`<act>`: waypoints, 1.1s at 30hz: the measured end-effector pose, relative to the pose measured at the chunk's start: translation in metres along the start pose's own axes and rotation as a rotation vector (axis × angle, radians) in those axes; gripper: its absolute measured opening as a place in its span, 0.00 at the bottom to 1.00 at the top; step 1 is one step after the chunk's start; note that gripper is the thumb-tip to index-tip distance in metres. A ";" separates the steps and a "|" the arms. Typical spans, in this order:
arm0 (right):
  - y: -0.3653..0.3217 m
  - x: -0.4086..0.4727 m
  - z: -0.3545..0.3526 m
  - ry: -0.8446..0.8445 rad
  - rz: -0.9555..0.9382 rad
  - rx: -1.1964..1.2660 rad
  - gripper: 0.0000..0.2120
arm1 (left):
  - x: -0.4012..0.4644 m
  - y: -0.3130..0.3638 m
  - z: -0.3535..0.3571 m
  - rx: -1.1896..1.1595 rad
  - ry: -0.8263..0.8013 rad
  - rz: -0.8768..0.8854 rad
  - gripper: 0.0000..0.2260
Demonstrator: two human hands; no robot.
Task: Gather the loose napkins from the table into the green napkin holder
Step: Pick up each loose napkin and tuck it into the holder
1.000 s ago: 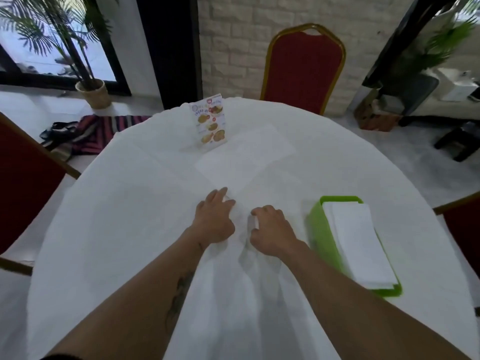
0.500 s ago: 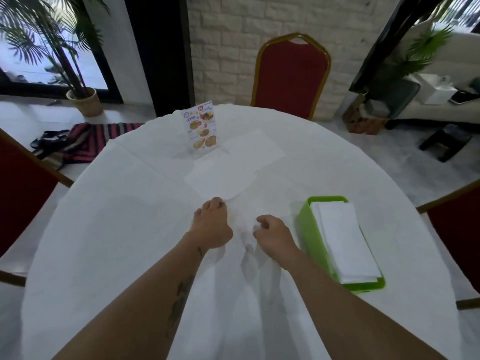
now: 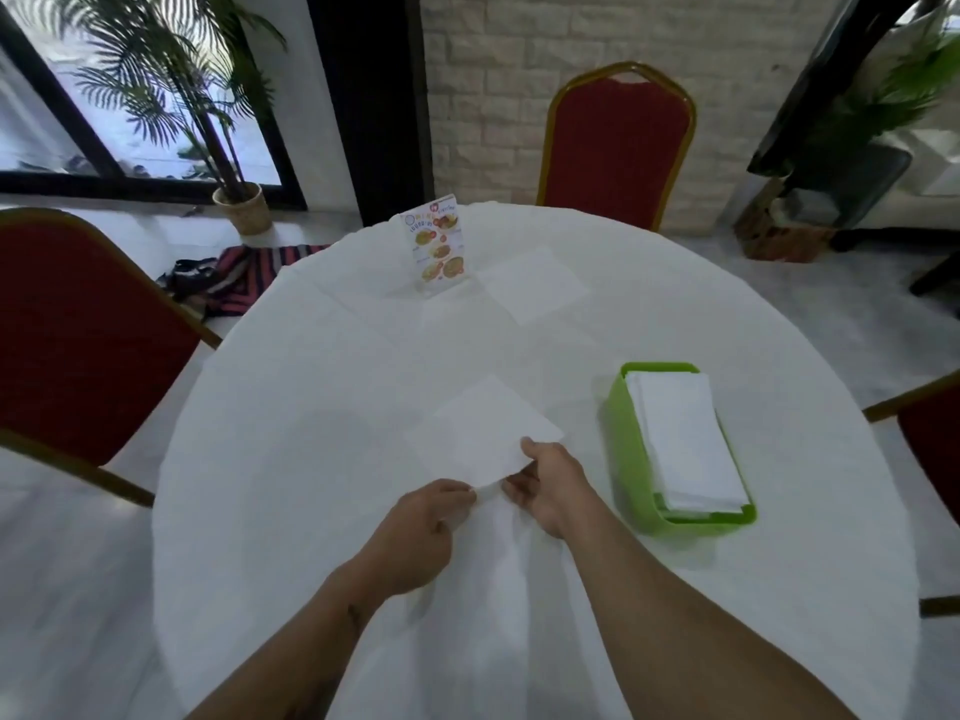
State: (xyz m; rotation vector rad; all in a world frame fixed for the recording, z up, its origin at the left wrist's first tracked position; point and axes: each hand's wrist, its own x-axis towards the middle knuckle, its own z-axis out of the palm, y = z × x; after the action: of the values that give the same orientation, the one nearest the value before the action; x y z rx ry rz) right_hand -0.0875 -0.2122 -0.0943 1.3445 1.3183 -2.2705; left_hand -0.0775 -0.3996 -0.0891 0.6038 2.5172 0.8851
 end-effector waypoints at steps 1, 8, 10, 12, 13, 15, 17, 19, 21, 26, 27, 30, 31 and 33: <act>0.002 0.000 0.000 0.019 -0.019 0.004 0.05 | -0.005 -0.001 0.002 -0.019 -0.004 -0.012 0.26; 0.011 -0.022 0.000 0.165 -0.537 -0.676 0.02 | -0.026 -0.008 0.002 -0.133 0.086 -0.049 0.22; 0.014 -0.034 0.003 0.063 -0.673 -0.969 0.06 | -0.029 -0.013 -0.002 -0.150 0.165 -0.085 0.22; 0.020 -0.039 0.003 -0.065 -0.671 -1.312 0.09 | -0.031 -0.018 -0.007 -0.145 0.224 -0.125 0.21; 0.024 -0.041 0.002 -0.116 -0.612 -1.462 0.13 | -0.032 -0.019 -0.009 -0.138 0.237 -0.135 0.20; 0.029 -0.044 0.001 -0.159 -0.472 -1.530 0.20 | -0.032 -0.022 -0.014 -0.116 0.246 -0.137 0.18; 0.032 -0.047 0.002 -0.130 -0.418 -1.413 0.22 | -0.031 -0.023 -0.016 -0.090 0.244 -0.117 0.17; 0.032 -0.049 0.004 -0.049 -0.414 -1.285 0.24 | -0.029 -0.022 -0.014 -0.041 0.195 -0.090 0.20; 0.032 -0.047 0.006 0.052 -0.407 -1.201 0.27 | -0.027 -0.018 -0.009 0.049 0.095 -0.057 0.24; 0.030 -0.044 0.015 0.061 -0.223 -0.868 0.28 | -0.025 -0.011 0.002 0.306 -0.108 -0.035 0.30; 0.030 -0.043 0.016 0.050 -0.183 -0.802 0.26 | -0.026 -0.011 0.003 0.327 -0.116 -0.031 0.30; 0.031 -0.039 0.021 0.056 -0.168 -0.775 0.19 | -0.029 -0.014 0.003 0.340 -0.105 -0.007 0.30; 0.032 -0.037 0.022 0.062 -0.180 -0.782 0.14 | -0.029 -0.016 0.002 0.337 -0.102 0.003 0.30; 0.033 -0.037 0.026 0.068 -0.204 -0.784 0.04 | -0.030 -0.019 0.000 0.320 -0.097 0.015 0.30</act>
State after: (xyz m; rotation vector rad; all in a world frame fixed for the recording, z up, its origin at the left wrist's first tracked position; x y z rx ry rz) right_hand -0.0641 -0.2607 -0.0800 1.0265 2.1271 -1.5020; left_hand -0.0579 -0.4283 -0.0944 0.7448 2.5854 0.4463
